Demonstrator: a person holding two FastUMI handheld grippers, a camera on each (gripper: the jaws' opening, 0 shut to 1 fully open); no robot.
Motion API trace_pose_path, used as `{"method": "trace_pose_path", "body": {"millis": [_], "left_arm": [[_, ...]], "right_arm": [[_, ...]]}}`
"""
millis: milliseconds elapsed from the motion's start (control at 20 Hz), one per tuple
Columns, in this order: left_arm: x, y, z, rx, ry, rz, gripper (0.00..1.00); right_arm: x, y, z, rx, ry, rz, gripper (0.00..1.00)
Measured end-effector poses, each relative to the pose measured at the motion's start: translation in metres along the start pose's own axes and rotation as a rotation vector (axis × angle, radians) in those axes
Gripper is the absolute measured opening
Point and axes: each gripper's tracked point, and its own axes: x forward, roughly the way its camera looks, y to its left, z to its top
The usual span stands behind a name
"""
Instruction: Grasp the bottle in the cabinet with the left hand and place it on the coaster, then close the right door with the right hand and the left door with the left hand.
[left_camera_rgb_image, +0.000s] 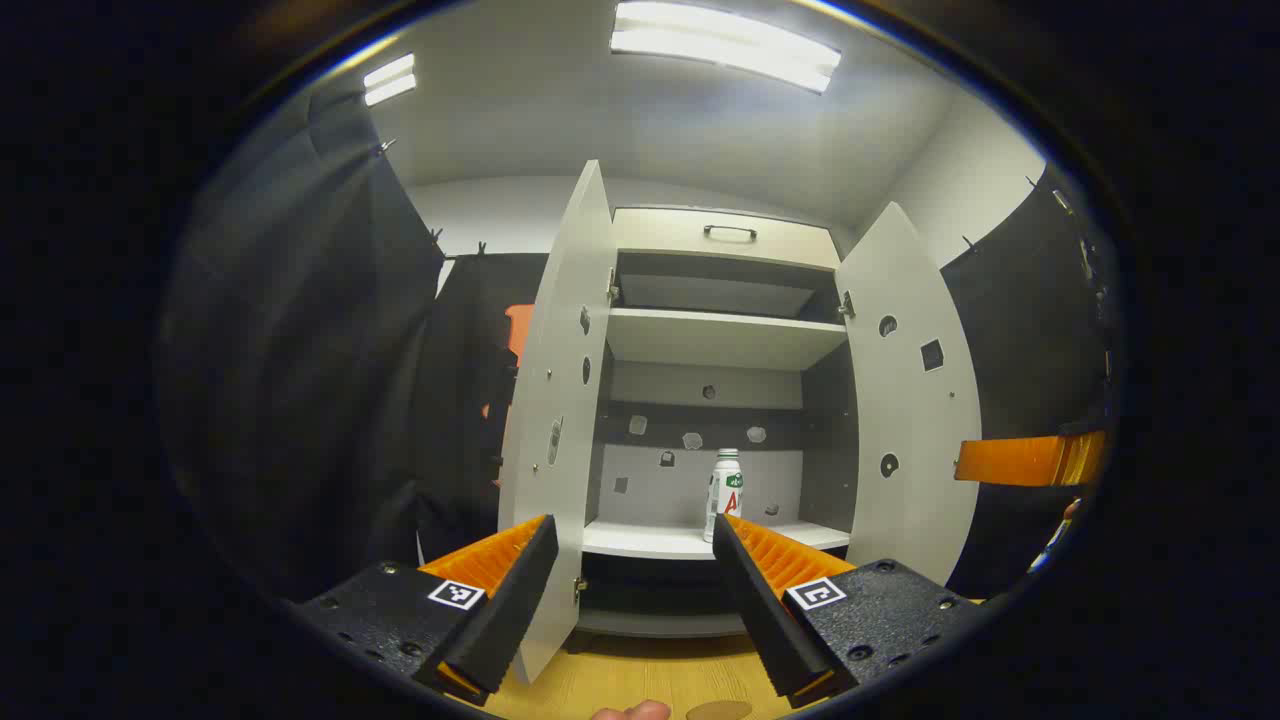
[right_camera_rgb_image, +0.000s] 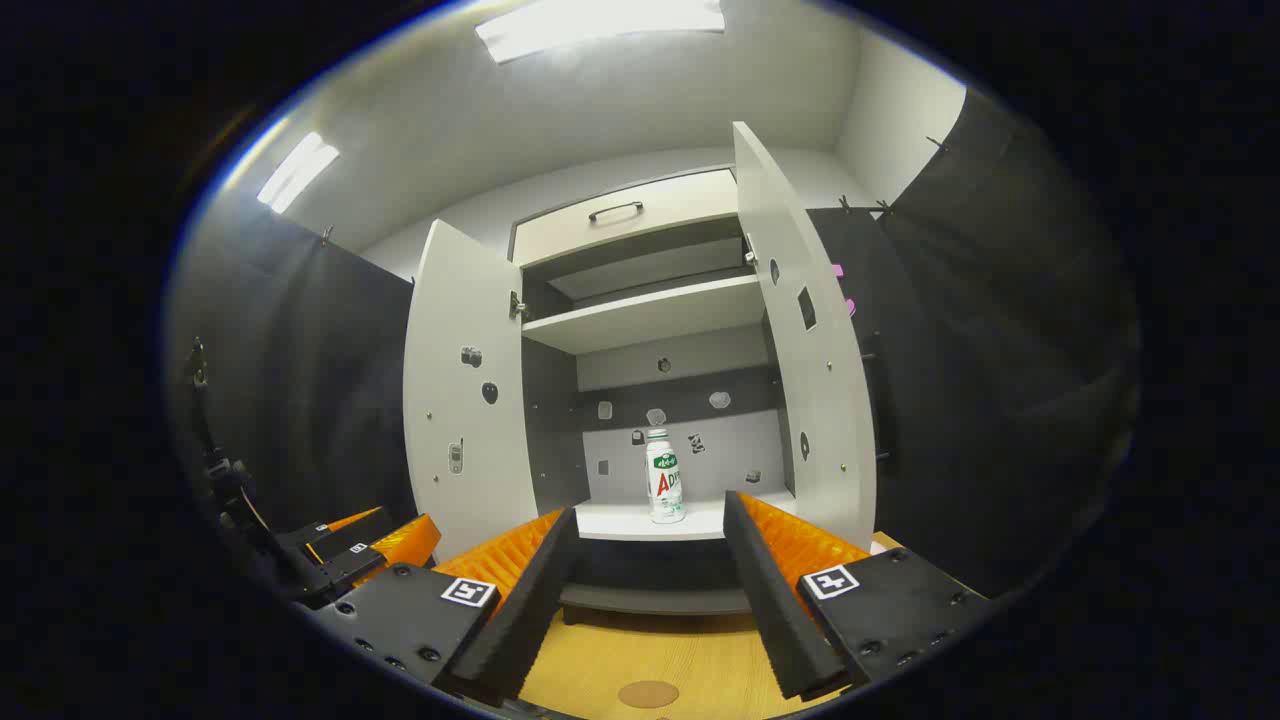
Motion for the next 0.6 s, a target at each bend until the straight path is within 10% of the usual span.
{"method": "trace_pose_path", "body": {"millis": [600], "left_arm": [[0.017, 0.02, -0.018, -0.099, 0.025, -0.022, 0.94]], "right_arm": [[0.013, 0.0, -0.03, -0.048, 0.06, -0.064, 0.95]]}}
